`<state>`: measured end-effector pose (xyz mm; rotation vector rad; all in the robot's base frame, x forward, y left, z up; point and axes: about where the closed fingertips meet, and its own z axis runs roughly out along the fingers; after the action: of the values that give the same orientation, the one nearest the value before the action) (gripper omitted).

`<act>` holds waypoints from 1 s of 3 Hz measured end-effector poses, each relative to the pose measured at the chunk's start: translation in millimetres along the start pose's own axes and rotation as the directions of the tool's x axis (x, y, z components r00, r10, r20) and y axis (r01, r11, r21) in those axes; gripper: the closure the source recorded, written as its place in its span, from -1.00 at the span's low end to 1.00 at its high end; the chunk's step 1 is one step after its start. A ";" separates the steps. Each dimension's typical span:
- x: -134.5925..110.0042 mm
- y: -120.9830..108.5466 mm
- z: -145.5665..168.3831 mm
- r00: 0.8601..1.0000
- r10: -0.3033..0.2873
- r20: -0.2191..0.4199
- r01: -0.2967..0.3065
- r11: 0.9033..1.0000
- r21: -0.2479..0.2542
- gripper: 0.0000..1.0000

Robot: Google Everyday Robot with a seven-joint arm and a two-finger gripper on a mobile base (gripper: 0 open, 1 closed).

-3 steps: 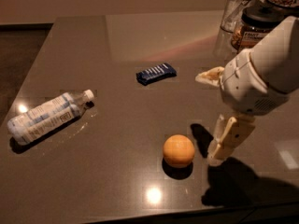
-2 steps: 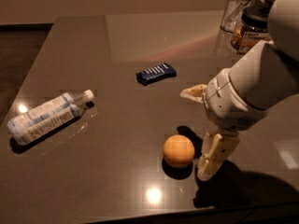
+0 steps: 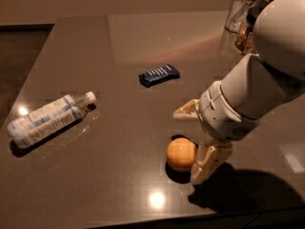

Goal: Pick orange

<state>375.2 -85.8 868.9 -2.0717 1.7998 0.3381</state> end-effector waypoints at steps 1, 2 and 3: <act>-2.2 4.5 7.0 1.000 -0.021 0.007 0.021 0.999 -0.036 -0.17; -3.8 6.9 9.5 0.999 -0.032 0.014 0.033 0.998 -0.059 0.31; -5.7 -14.9 -12.5 1.000 0.012 0.025 -0.010 0.998 -0.065 0.92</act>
Offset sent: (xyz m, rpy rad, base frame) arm -0.0081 0.0078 -0.0127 0.0086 0.0699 0.0791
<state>388.2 -84.5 884.3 -2.0917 1.8083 0.4295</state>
